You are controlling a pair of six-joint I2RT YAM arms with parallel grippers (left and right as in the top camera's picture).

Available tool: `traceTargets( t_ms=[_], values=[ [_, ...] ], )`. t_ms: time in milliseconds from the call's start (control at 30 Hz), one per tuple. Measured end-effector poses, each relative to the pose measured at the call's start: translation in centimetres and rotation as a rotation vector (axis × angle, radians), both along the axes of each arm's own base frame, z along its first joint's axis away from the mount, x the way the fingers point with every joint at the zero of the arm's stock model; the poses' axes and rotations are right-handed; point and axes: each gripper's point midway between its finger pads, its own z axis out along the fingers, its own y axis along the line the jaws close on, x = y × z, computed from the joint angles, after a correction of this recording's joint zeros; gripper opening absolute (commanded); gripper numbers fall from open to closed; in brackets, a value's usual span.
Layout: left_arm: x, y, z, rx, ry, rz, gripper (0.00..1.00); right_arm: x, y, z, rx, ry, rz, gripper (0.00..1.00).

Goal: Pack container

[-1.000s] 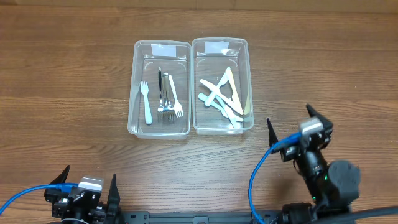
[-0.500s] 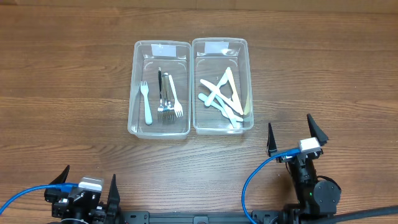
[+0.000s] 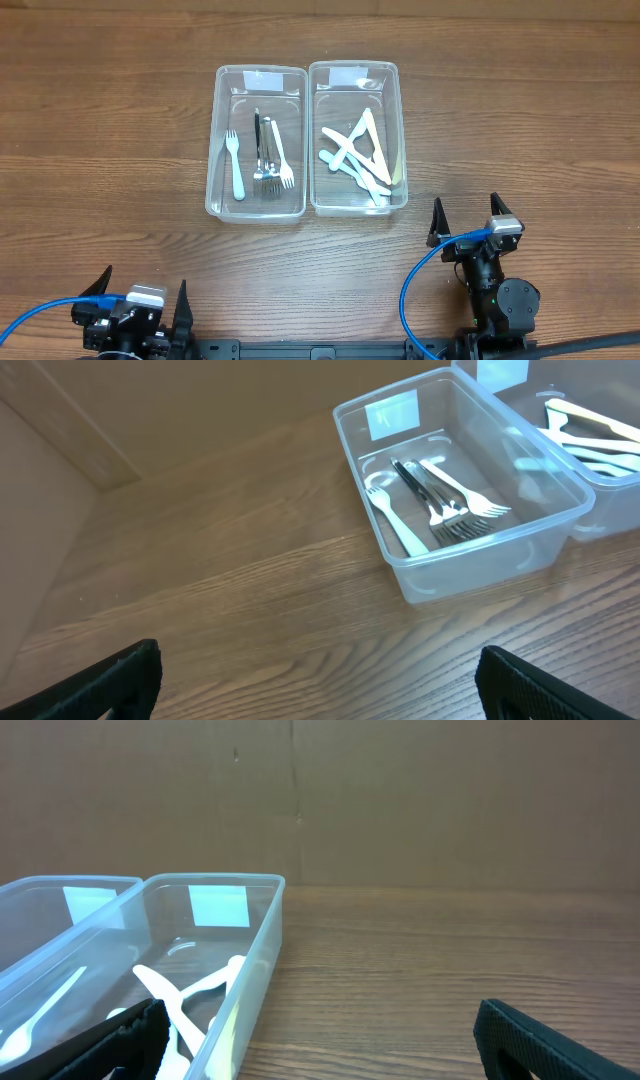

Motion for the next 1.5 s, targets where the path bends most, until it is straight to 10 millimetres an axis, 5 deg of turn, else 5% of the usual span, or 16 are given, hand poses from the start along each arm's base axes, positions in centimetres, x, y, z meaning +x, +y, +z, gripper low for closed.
traceTargets(
  t_ms=[667,800,867,1200,1500],
  values=[
    [0.0,0.2,0.0,0.004,0.001,0.009,1.00,0.0,0.0,0.0,0.003,0.000,0.000,1.00],
    [1.9,-0.1,4.8,-0.039,-0.212,0.026,1.00,0.0,0.0,0.0,0.002,-0.001,0.000,1.00],
    [2.6,-0.5,5.1,-0.062,-0.244,0.020,1.00,0.0,0.0,0.0,0.002,-0.001,0.000,1.00],
    [11.0,-2.4,-0.1,-0.171,-0.373,-0.075,1.00,0.0,0.0,0.0,0.003,0.000,0.000,1.00],
    [13.1,-2.6,-4.4,-0.197,-0.407,-0.087,1.00,0.0,0.0,0.0,0.002,-0.001,0.000,1.00]
  ],
)
